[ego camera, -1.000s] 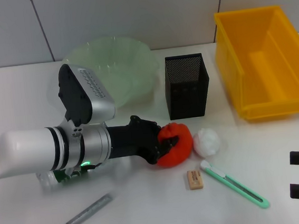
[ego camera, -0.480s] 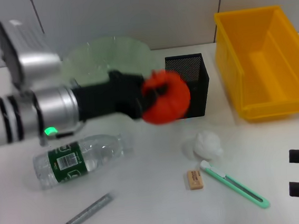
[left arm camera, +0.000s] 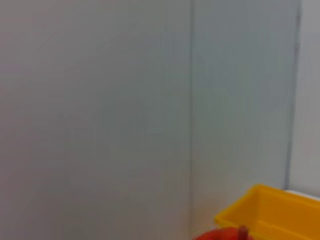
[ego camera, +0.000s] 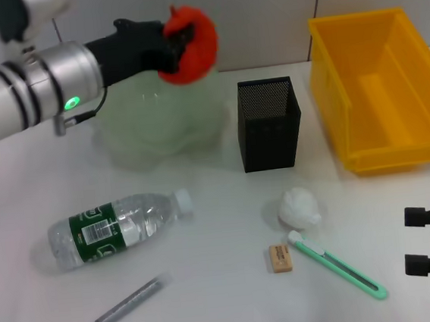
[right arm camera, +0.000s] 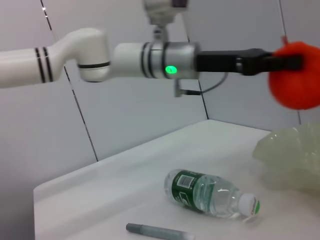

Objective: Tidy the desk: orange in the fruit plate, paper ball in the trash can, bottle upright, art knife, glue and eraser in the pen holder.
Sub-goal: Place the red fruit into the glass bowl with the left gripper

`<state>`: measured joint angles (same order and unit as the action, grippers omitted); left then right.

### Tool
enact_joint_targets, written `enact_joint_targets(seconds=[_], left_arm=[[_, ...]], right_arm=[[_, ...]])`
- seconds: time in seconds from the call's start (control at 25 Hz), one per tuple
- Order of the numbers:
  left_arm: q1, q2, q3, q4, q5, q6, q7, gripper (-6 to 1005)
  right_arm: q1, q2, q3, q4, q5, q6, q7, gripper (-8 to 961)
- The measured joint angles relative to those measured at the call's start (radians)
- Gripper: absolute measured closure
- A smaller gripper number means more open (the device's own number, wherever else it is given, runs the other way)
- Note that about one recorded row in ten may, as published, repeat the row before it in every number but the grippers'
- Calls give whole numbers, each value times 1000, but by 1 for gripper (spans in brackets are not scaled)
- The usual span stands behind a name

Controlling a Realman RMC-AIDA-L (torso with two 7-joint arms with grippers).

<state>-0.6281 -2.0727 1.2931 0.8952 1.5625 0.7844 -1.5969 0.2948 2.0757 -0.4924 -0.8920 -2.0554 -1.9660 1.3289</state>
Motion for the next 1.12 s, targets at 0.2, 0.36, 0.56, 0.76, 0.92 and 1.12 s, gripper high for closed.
enact_joint_targets(seconds=[0.2, 0.36, 0.56, 0.76, 0.92, 1.12], left_arm=[[-121, -7, 15, -138, 9, -158, 0, 928], [-160, -7, 33, -182, 12, -253, 0, 939], [-151, -5, 28, -184, 14, -298, 0, 939], [-132, 0, 24, -184, 16, -302, 0, 936], [-101, 0, 28, -165, 14, -311, 4, 934], [-99, 0, 30, -173, 16, -312, -1, 772]], right_arm=[[13, 0, 0, 3, 0, -2, 1, 211], [15, 0, 0, 5, 0, -3, 1, 211], [15, 0, -1, 8, 0, -2, 0, 210], [15, 1, -2, 16, 0, 5, -3, 210], [15, 1, -2, 16, 0, 6, 0, 210], [14, 1, -2, 16, 0, 6, 0, 211]])
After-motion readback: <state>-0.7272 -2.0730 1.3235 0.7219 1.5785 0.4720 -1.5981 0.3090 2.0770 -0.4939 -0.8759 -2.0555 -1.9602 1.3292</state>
